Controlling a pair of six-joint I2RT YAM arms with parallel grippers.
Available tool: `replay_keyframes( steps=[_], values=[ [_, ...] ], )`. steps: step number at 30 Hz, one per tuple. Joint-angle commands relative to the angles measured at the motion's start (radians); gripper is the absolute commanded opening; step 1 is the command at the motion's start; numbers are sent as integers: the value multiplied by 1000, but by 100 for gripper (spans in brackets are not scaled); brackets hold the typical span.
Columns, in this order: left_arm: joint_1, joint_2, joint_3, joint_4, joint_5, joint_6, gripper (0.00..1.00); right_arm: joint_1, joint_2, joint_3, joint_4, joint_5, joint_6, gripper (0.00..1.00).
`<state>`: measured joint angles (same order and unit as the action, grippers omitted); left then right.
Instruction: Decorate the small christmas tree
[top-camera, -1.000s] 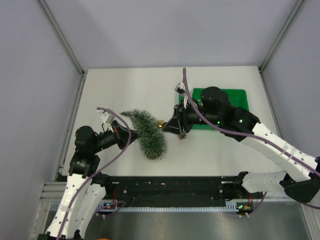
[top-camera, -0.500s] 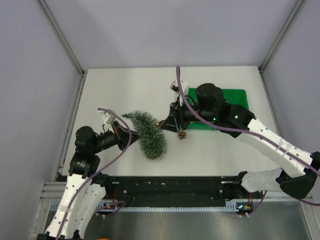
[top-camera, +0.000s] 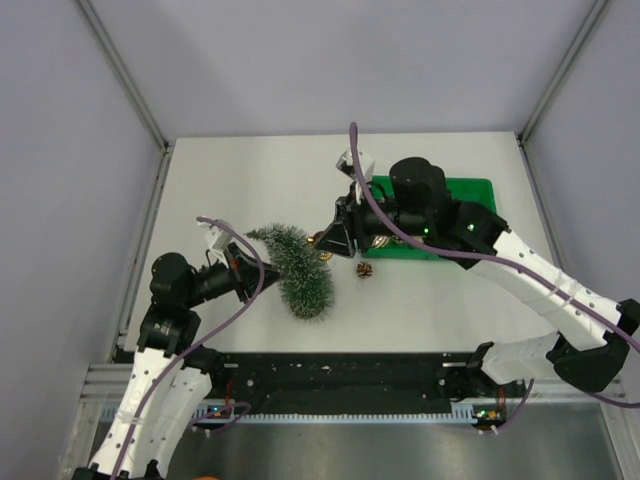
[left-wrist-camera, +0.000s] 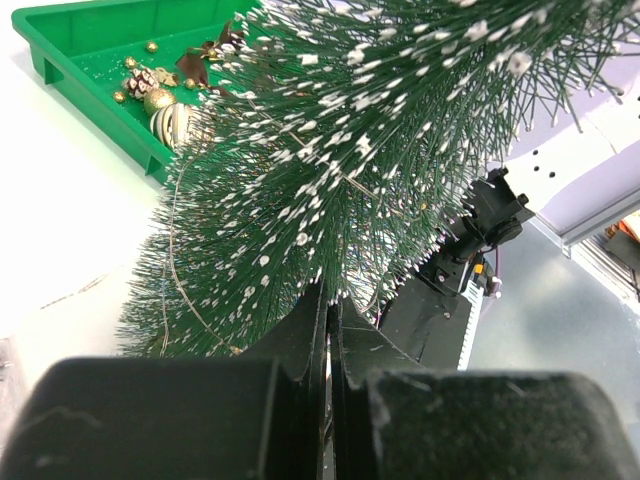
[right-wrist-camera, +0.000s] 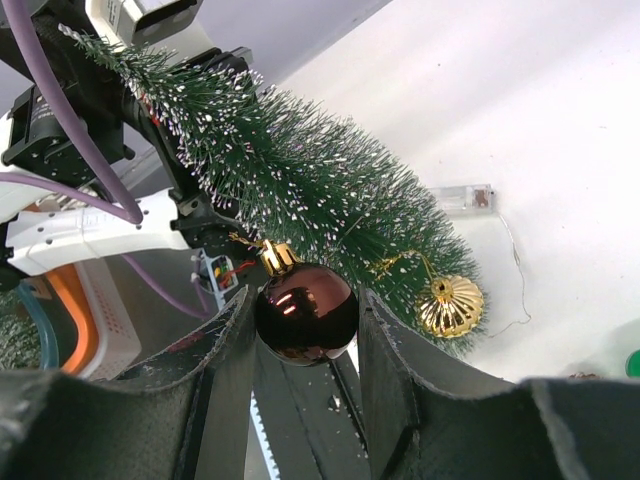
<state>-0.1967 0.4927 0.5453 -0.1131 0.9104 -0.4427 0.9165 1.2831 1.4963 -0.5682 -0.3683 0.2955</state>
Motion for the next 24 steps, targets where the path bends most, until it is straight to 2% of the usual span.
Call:
replay_keyframes(
  steps=[1,24],
  values=[
    [-4,-16,-7,56,16,16,0,15,5,50,33,-27,-10,17],
    [-3,-25,-13,67,1,19,0,15,27,93,13,-44,-35,17]
  ],
)
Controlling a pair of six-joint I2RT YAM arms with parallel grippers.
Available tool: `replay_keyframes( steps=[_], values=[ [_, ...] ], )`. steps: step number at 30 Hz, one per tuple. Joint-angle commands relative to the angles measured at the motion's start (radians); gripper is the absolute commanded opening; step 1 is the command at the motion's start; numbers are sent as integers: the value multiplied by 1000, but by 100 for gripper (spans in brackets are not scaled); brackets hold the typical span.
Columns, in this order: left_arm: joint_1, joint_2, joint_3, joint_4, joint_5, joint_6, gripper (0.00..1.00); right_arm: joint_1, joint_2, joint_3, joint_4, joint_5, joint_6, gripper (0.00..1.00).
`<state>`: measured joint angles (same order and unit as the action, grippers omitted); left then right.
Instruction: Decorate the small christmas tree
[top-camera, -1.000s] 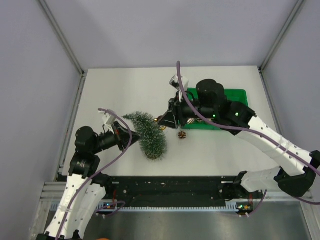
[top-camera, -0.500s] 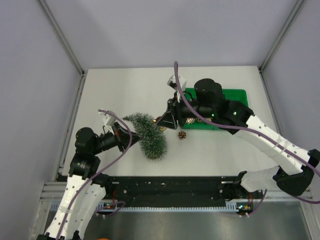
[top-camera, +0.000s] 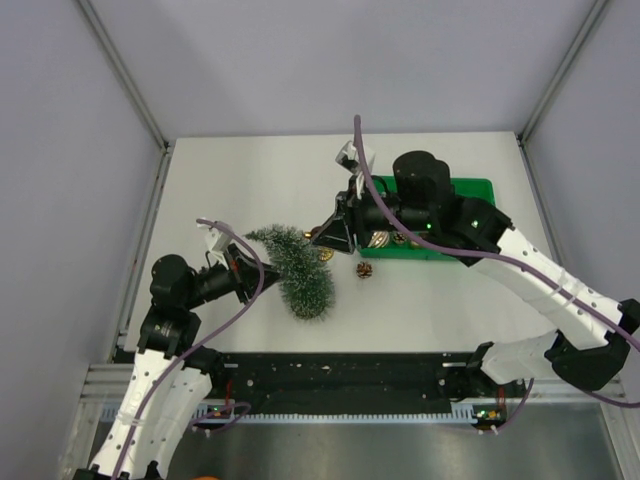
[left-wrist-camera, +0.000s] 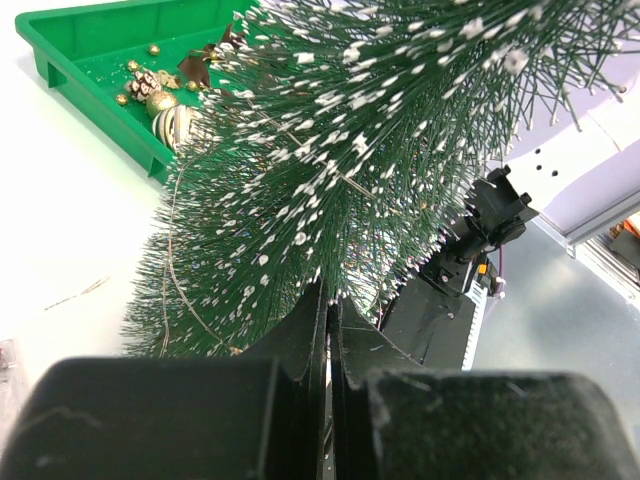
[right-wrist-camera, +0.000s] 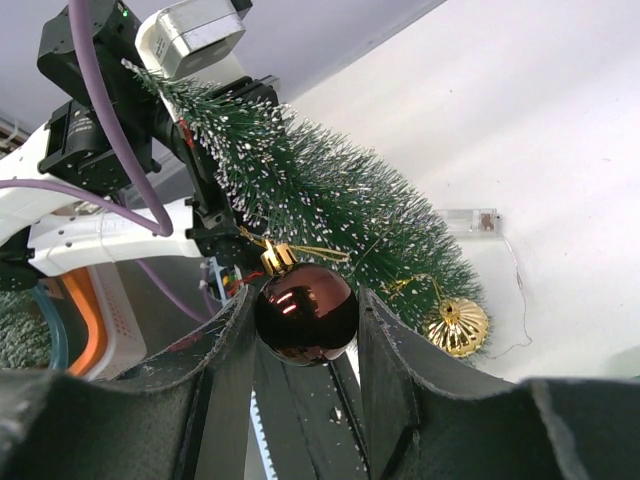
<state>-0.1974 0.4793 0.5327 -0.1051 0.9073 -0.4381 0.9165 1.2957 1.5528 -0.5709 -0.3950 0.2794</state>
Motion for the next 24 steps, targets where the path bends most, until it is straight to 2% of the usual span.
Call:
replay_keyframes(
  steps=[1,10,24],
  values=[
    [-2,-13,0,58,4,16,0,13,17,36,17,-21,-20,17],
    [-2,-18,0,53,4,21,0,13,39,41,52,-58,-9,17],
    [-2,-18,3,54,18,24,0,1,68,55,49,-5,-54,16]
  ],
)
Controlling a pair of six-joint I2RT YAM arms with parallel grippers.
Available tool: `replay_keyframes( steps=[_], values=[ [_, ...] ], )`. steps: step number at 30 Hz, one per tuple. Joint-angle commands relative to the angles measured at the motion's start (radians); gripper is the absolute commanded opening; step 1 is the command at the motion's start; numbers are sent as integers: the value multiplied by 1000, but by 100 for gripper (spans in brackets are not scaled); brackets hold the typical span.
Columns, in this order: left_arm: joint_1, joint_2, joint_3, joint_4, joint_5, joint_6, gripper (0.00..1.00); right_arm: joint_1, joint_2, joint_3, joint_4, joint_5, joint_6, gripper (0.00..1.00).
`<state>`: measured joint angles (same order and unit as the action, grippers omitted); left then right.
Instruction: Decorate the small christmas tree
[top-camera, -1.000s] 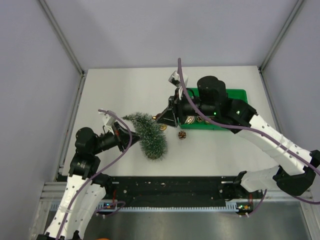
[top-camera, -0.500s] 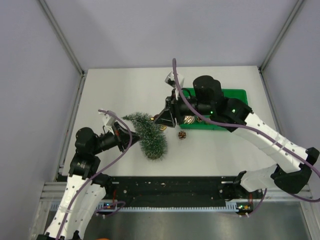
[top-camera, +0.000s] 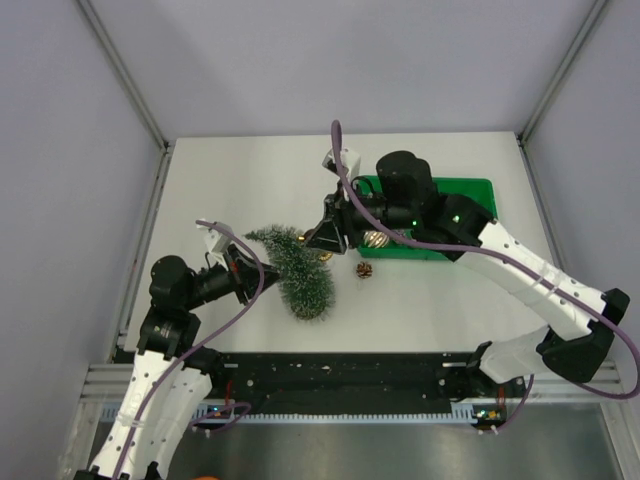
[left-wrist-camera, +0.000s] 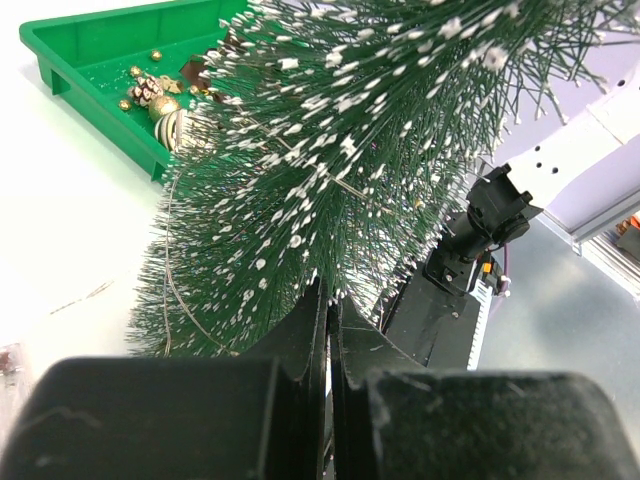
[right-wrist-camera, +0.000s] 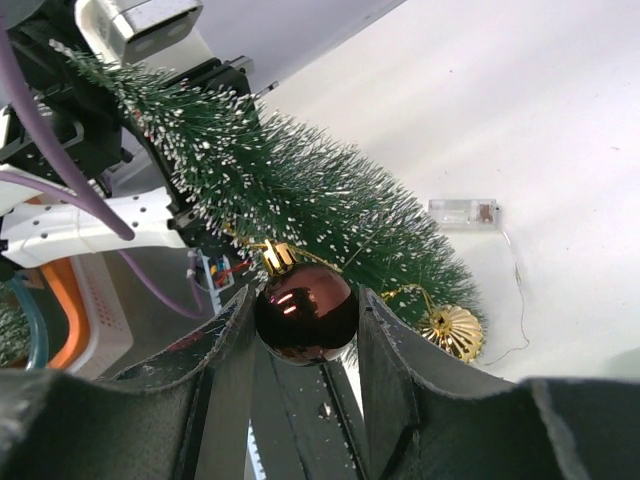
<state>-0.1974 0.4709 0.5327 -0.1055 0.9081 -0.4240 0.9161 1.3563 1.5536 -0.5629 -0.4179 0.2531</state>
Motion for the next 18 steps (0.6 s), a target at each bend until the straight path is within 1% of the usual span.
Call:
replay_keyframes(
  steps=[1,10,18],
  values=[
    [-4,-8,1,58,17,10,0,-5,7,53,41,25,-31,16],
    [-2,-3,3,63,18,8,0,-79,-22,3,41,22,-37,15],
    [-2,2,4,73,21,2,0,-82,-13,-16,47,-4,-29,15]
  ],
)
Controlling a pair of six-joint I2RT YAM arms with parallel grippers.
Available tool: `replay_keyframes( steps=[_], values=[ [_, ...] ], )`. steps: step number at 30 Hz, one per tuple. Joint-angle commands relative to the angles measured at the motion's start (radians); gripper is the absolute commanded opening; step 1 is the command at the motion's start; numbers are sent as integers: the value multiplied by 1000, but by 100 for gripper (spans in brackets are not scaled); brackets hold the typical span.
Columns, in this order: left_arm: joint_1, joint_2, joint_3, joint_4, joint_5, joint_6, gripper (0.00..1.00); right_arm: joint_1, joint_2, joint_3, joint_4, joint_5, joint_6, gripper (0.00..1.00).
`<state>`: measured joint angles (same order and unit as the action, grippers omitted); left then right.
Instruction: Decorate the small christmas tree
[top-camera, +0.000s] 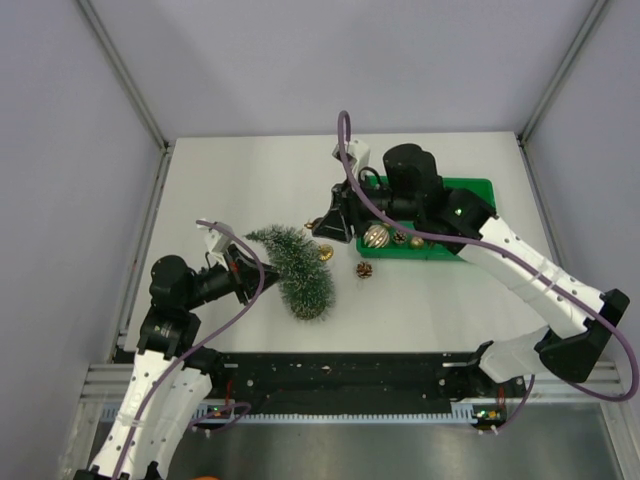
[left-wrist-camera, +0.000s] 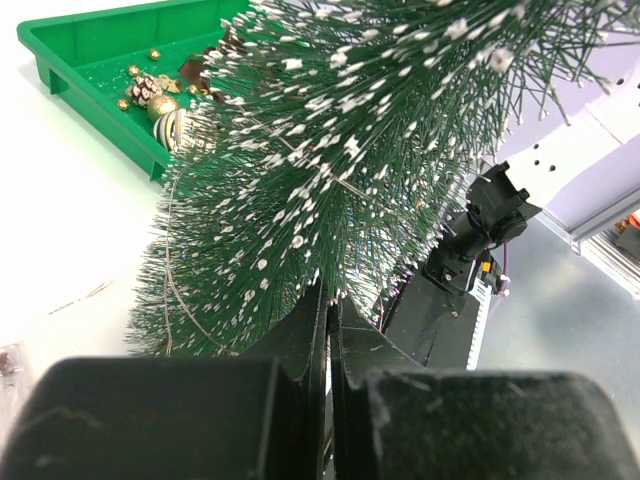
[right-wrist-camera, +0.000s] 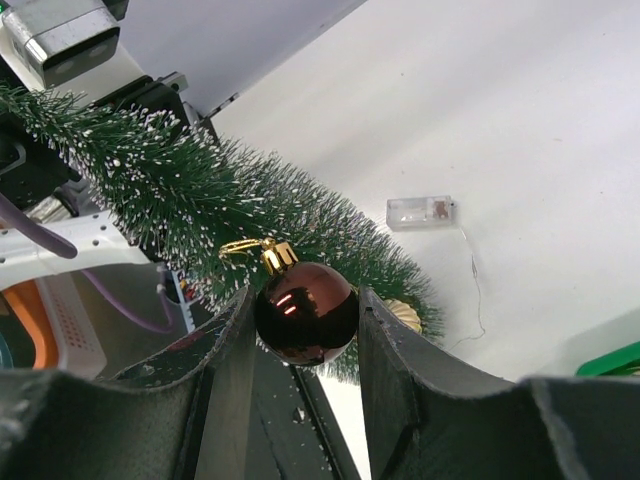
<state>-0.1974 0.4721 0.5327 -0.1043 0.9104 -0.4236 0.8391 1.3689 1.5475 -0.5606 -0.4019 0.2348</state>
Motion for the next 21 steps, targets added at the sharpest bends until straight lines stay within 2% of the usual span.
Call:
replay_keyframes(
  steps=[1,12,21],
  values=[
    [-2,0,4,72,19,3,0,-6,-25,-15,48,-25,-11,15],
    [-4,-9,0,69,16,2,0,-6,-74,-125,27,6,-5,15],
    [-2,-9,-5,71,7,-1,0,31,-126,-142,13,9,26,15]
  ],
)
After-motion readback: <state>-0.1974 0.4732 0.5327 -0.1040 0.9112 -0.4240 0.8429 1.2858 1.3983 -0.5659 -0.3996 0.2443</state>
